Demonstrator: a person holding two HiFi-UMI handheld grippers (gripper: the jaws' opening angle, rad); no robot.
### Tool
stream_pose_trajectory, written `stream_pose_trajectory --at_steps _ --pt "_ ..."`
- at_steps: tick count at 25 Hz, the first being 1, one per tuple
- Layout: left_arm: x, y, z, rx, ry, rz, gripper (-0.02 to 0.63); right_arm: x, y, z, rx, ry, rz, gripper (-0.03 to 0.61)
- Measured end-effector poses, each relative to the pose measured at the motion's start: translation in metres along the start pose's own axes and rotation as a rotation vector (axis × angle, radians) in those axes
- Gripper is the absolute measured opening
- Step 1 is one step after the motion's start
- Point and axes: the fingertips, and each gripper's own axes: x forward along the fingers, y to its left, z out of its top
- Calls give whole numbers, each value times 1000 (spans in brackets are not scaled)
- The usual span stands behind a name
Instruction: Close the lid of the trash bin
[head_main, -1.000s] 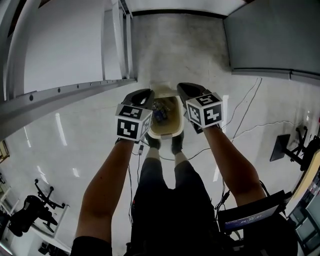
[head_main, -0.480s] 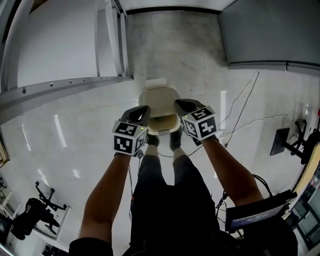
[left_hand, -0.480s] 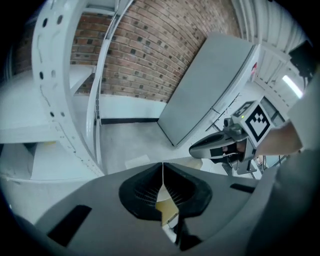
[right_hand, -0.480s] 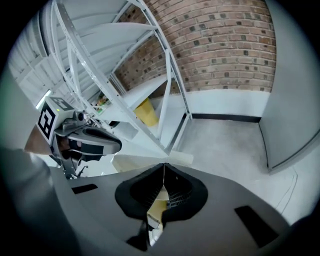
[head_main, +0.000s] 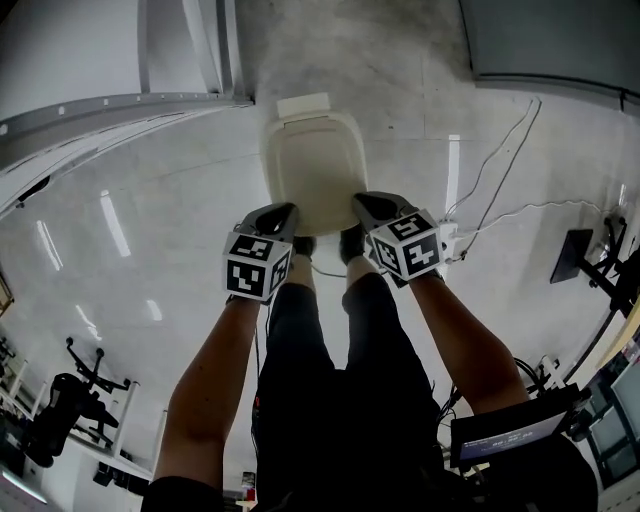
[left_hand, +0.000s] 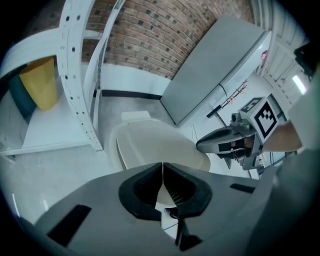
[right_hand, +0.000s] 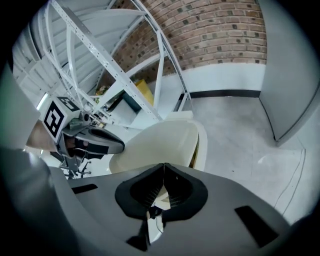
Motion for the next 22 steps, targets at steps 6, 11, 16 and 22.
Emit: stream_pose_trajectory --at_steps 6,11,16,22 --pt "36 12 -33 -21 40 14 0 33 -15 -32 11 39 -12 9" --pt "51 22 -42 -67 73 -8 0 50 -22 -44 9 51 -22 9" --pt "59 22 -43 -12 81 1 0 54 -24 -45 -16 34 -34 9" --pt "57 19 -45 -40 81 5 0 49 -22 -39 -9 49 -44 9"
